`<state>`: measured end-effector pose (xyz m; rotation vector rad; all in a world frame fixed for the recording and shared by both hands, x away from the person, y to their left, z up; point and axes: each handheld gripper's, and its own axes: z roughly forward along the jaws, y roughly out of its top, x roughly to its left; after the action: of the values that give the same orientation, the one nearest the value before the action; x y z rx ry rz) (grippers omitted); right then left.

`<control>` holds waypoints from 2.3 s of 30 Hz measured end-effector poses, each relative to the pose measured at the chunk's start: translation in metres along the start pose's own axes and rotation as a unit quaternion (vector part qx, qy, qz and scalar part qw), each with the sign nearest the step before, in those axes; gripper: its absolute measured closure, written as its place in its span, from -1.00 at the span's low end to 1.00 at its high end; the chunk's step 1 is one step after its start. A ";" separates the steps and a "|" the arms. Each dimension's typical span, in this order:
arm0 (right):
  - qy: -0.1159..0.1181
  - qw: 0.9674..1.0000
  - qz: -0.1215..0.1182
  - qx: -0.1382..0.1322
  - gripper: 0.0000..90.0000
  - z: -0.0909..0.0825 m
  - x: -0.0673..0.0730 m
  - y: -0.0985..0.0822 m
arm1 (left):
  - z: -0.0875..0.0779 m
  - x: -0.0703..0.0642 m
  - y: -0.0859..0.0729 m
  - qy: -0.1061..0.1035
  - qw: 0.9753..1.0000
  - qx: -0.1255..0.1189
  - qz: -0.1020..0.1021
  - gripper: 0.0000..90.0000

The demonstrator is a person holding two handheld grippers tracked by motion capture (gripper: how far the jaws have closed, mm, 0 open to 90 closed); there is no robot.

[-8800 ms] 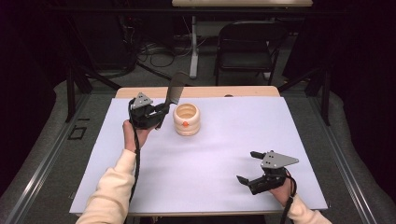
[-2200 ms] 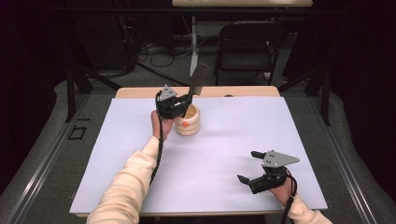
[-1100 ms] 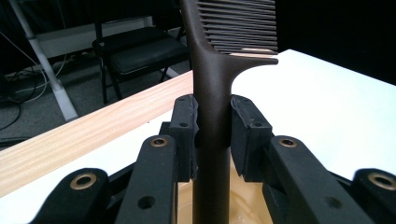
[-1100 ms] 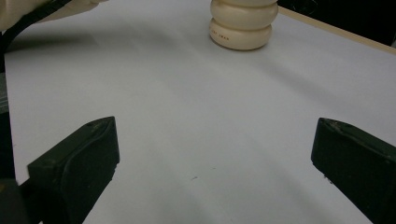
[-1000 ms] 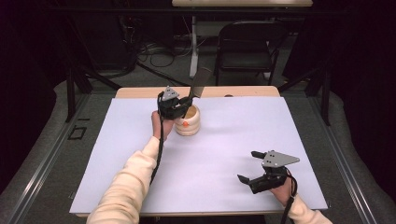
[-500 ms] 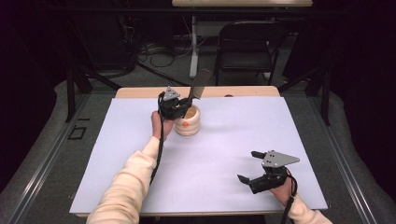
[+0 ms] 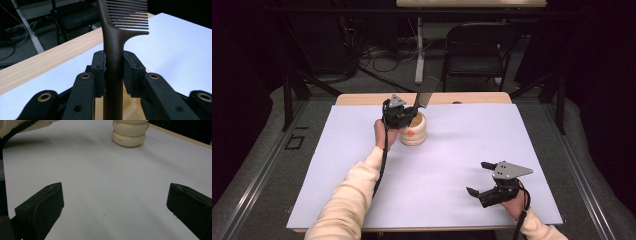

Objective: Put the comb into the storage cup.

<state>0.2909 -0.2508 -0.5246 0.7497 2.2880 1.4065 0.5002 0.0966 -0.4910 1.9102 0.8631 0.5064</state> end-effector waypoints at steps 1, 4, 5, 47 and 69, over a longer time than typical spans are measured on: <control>0.000 1.000 0.000 0.000 -0.99 0.000 0.000 0.000 | 0.000 0.000 0.000 0.000 1.000 0.001 0.000 0.62; 0.000 1.000 0.000 0.000 -0.99 0.000 0.000 0.000 | 0.001 0.000 0.000 0.001 1.000 0.005 0.000 0.62; 0.000 1.000 0.000 0.000 -0.99 0.000 0.000 0.000 | 0.001 0.000 0.000 0.001 1.000 0.005 -0.001 0.62; -0.001 1.000 -0.001 -0.001 -0.98 0.000 0.000 0.000 | 0.007 -0.001 -0.004 0.006 0.999 0.048 -0.003 0.62; 0.000 1.000 0.000 -0.001 -0.98 0.000 -0.001 0.000 | 0.001 -0.003 0.000 0.009 0.998 0.054 0.002 0.37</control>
<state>0.2913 -0.2511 -0.5244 0.7483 2.2864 1.4077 0.4991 0.0937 -0.4915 2.0090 0.9146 0.4892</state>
